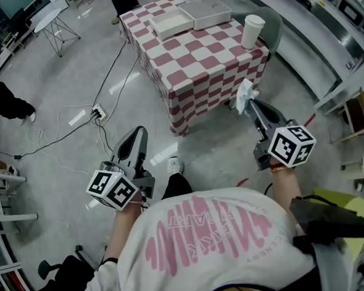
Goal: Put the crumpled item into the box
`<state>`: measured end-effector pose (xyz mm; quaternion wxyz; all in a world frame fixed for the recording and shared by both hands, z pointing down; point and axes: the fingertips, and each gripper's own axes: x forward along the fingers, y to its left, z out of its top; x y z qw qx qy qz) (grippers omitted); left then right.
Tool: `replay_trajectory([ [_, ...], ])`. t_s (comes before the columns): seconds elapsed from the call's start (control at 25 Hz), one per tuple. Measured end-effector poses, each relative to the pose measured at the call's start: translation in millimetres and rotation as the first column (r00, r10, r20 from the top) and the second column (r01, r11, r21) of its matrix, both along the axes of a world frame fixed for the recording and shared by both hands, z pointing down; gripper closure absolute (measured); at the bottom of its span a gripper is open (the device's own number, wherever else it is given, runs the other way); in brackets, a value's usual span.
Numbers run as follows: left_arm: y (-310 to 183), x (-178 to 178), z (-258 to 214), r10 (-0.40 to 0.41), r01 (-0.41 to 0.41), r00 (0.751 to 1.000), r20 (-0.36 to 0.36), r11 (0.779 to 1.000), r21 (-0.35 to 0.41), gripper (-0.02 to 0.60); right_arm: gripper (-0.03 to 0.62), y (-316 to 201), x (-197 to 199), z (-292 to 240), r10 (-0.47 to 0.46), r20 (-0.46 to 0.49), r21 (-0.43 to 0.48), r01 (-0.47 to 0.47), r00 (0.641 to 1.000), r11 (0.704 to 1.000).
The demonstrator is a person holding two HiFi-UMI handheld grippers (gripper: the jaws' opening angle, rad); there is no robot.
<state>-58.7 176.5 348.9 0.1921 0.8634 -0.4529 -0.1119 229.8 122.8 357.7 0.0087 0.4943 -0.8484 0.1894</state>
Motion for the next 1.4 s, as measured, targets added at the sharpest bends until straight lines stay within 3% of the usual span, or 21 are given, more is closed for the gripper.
replay_trajectory([
  [0.84,-176,-69,-49,0.048,-0.047,0.999,-0.005,0.994,0.098,0.574,0.587,-160,-92,-40,-0.027,-0.001,0.062,0.027,1.0,0.998],
  [1.4,-252,-120,-52,0.065,-0.064,0.998,-0.007,0.991,0.116,0.574,0.588,-233,-128,-48,0.01,-0.016,0.078,-0.009,1.0,0.997],
])
